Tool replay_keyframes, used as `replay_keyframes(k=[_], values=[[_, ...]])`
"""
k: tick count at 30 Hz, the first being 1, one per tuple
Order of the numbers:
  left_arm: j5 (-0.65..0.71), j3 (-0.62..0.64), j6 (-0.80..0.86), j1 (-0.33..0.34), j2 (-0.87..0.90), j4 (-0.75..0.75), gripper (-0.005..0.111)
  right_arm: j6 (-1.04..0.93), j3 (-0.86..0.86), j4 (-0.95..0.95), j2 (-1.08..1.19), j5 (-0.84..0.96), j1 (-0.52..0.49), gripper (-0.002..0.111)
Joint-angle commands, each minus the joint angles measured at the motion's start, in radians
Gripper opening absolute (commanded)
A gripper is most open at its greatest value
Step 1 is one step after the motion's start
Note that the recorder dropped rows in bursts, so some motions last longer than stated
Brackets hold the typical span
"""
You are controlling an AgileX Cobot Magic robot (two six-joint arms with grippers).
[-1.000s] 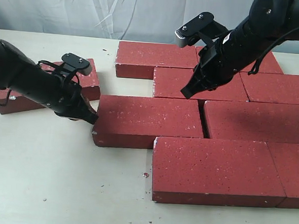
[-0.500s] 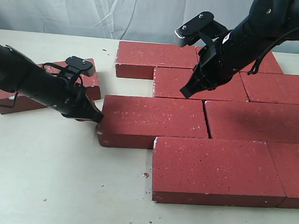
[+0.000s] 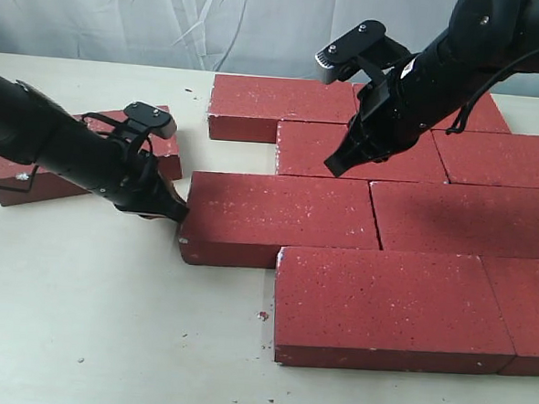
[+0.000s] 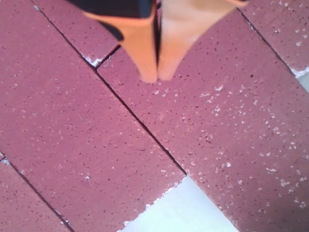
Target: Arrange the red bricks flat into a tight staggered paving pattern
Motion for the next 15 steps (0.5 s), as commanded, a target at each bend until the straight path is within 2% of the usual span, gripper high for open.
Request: replay_keyframes(k=[1, 10, 15], values=[[-0.032, -0.003, -0.008, 0.008, 0.001, 0.012, 0.0, -0.006, 0.007, -0.003, 0.0, -0.018, -0.005, -0.001], [-0.046, -0.003, -0.008, 0.008, -0.006, 0.026, 0.0, -0.006, 0.007, -0.001, 0.0, -0.024, -0.005, -0.001], [-0.036, -0.006, -0.052, 0.035, -0.1, 0.101, 0.0, -0.006, 0.007, 0.023, 0.0, -0.066, -0.005, -0.001]])
